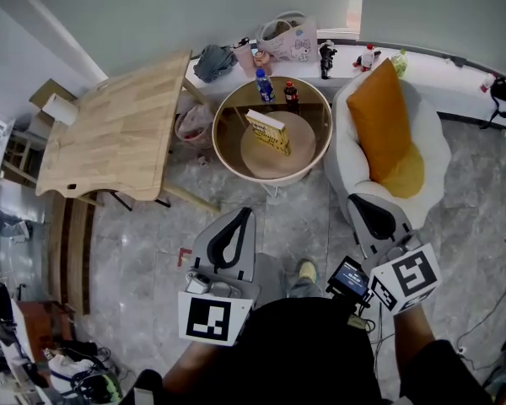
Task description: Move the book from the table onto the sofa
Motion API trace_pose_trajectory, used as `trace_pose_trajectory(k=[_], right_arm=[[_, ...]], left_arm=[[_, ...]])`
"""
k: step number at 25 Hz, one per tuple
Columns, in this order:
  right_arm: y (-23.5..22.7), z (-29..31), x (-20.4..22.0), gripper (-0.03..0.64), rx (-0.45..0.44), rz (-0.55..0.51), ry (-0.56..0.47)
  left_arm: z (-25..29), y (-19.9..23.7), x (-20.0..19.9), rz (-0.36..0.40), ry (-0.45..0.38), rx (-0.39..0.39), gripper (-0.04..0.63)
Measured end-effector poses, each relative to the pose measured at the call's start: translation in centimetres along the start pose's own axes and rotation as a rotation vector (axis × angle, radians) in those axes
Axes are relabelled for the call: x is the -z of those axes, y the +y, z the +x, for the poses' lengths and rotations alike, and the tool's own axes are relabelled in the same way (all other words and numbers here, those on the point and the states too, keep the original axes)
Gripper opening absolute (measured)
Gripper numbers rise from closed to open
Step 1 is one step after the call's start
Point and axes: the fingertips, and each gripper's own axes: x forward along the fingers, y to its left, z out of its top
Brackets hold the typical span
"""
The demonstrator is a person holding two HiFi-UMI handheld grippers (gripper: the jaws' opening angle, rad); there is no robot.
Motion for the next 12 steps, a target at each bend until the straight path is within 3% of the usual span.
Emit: trace_pose_trajectory(k=[12], right_arm=[[1.9,0.5,0.2,0.009,-0.023,-0.013,-0.004]], left_arm=[[-1.6,0.9,0.4,-0.002,-0.016,-0.017,0.008]])
